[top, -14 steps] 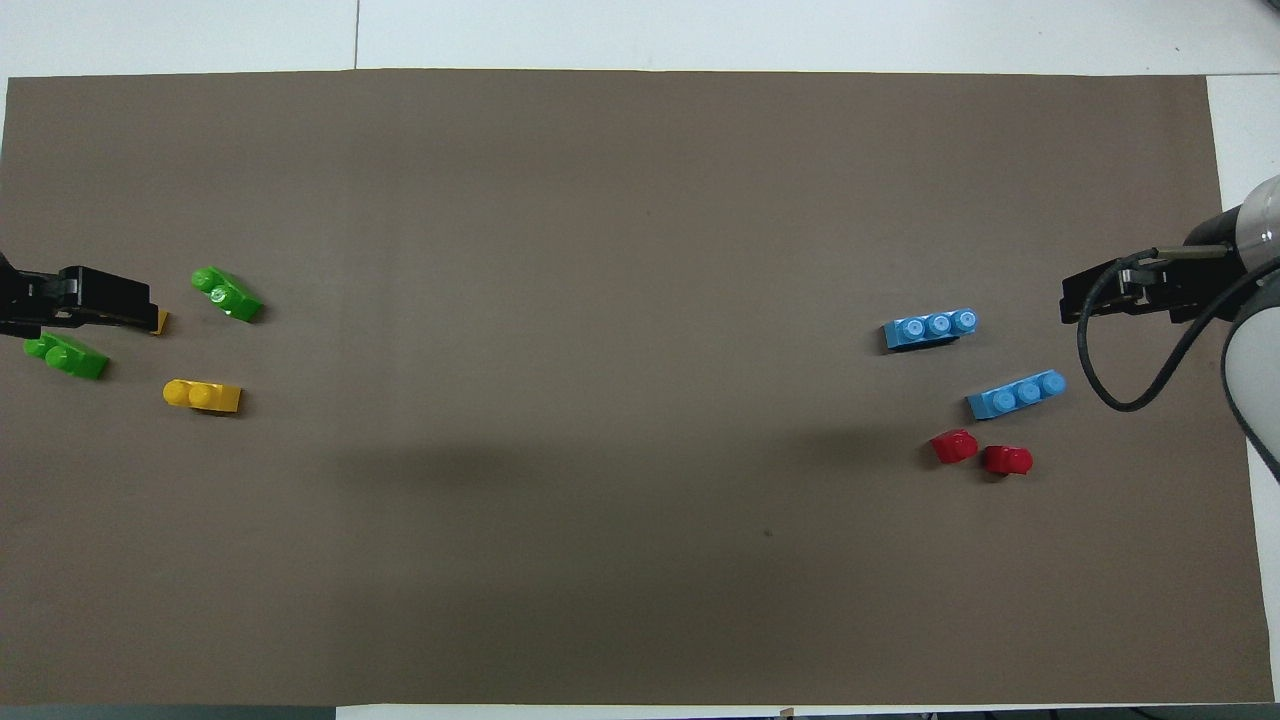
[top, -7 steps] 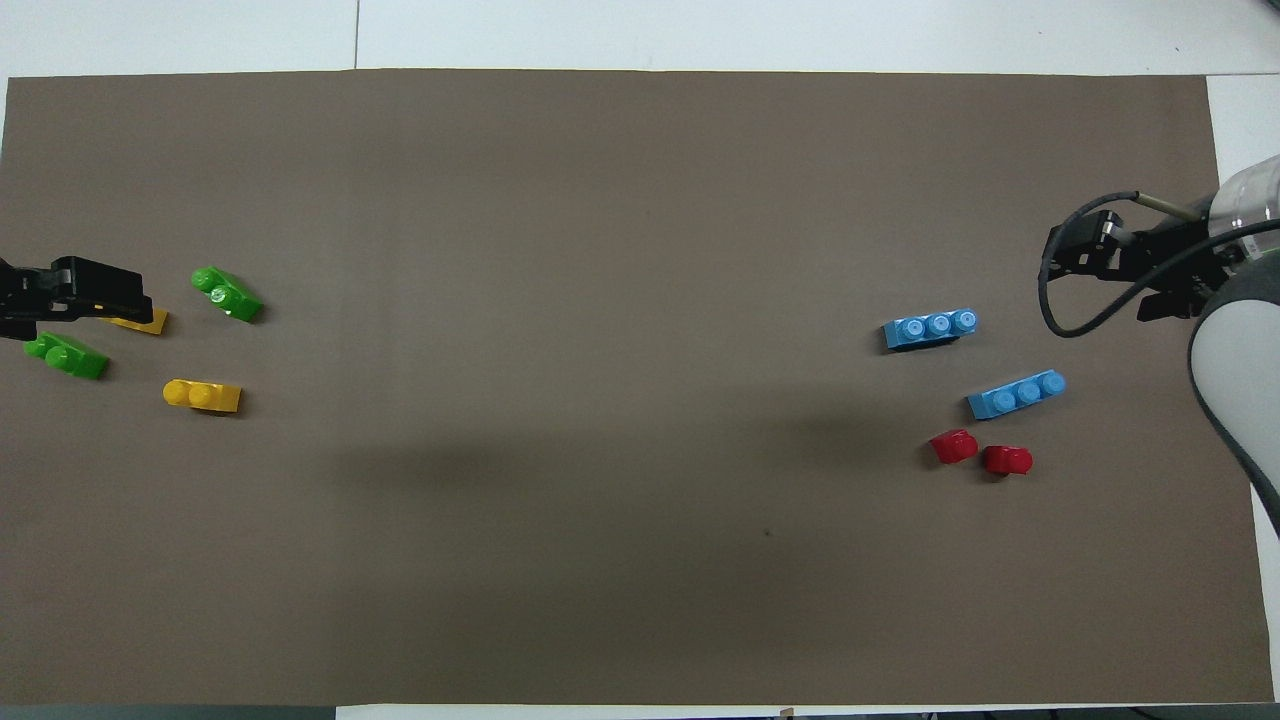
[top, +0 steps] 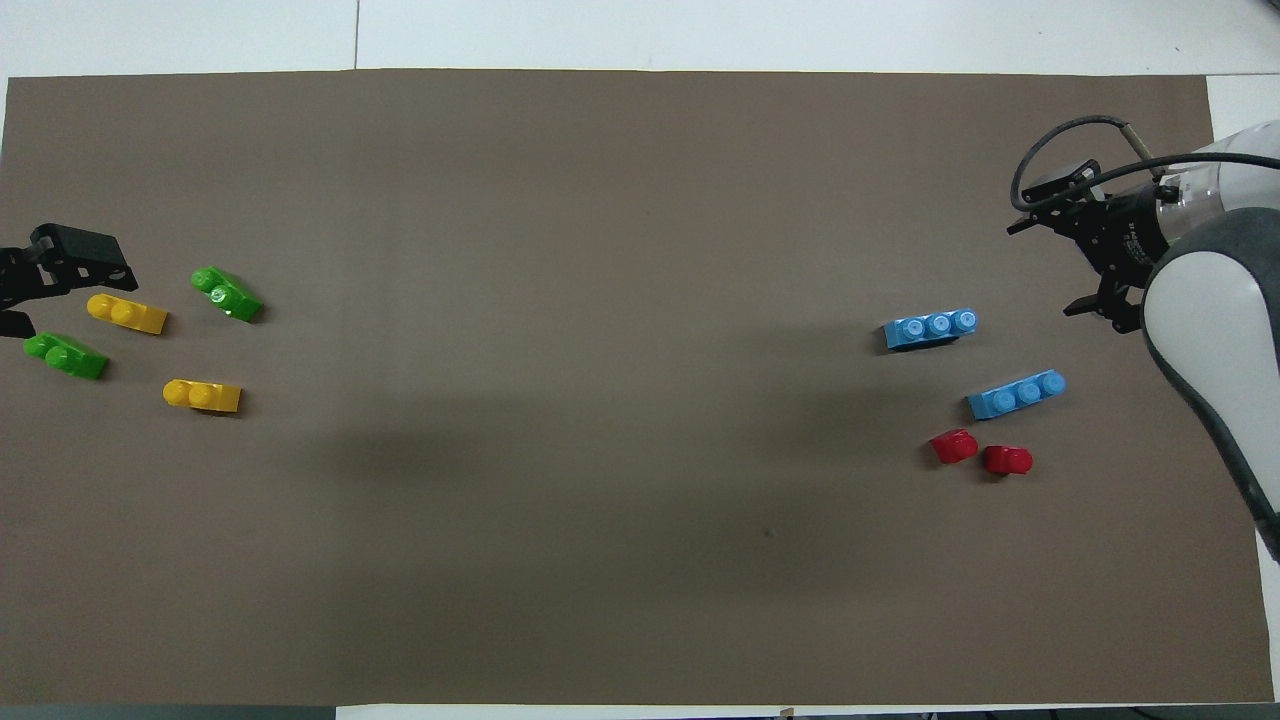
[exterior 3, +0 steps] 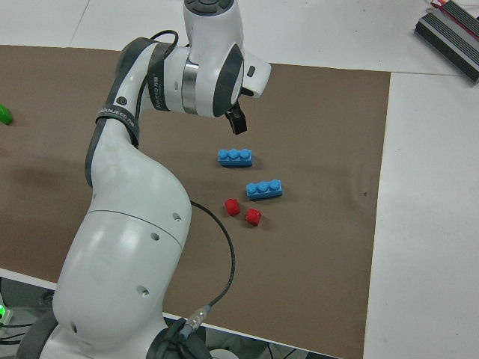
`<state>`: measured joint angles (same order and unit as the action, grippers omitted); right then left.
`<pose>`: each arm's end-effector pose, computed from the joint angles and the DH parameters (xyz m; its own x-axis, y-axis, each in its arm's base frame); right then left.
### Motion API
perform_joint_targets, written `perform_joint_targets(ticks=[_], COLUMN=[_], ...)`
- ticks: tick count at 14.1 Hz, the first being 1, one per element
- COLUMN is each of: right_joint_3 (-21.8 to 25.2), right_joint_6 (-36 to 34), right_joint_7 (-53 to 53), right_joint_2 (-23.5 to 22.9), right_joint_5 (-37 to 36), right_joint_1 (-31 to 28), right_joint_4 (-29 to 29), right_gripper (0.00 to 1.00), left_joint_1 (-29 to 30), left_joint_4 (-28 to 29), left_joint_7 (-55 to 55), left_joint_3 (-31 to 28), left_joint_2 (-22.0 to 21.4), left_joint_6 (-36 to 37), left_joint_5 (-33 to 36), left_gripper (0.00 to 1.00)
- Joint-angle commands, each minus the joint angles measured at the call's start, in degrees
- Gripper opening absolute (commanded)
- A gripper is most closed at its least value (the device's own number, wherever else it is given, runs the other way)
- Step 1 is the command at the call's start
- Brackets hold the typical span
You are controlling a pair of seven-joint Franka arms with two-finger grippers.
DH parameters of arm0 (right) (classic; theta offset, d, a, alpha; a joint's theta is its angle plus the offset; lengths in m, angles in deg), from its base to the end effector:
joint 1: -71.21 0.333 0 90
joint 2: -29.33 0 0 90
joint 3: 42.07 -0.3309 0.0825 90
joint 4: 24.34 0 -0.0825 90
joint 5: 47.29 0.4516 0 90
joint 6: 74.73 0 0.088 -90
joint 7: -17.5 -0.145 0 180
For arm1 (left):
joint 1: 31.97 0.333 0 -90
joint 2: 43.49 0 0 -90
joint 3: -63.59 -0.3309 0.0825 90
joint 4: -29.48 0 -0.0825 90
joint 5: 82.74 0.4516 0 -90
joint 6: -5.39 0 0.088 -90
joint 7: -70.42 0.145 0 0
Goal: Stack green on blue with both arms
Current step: 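Open the right gripper over the blue brick while the left gripper opens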
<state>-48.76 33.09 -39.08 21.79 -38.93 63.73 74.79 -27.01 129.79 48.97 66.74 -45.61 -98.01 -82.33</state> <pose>0.6728 0.0043 0.4585 0.5028 -0.8561 -0.1194 -0.8640 -0.4936 -0.0994 0.6294 0.0203 0.5476 0.9153 0.3931 0.0878 0.3925 -0.9194 0.0247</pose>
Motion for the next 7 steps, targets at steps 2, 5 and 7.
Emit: perform_joint_targets(ticks=[2,5,7], right_joint_3=[-0.2,-0.2,-0.2], right_joint_6=[1.3,2.0,4.3], right_joint_7=[-4.1,-4.8,-4.7], right_joint_2=[-3.2,-5.2,-5.9], right_joint_5=[6.7,11.0,13.1], right_joint_1=[-3.1,-4.6,-4.8], right_joint_4=[0.4,2.8,5.6], right_gripper=[0.95,0.95,0.95], left_joint_1=[0.7,0.8,1.5], left_joint_4=[1.0,0.8,0.4], left_joint_7=[-8.3,-11.7,-14.9], left_joint_3=[0.1,0.0,0.0], left_joint_2=[3.1,7.5,10.5], left_joint_6=[-5.7,-10.0,-12.7], left_joint_5=[-0.8,-0.8,-0.8], left_gripper=[1.00,1.00,1.00])
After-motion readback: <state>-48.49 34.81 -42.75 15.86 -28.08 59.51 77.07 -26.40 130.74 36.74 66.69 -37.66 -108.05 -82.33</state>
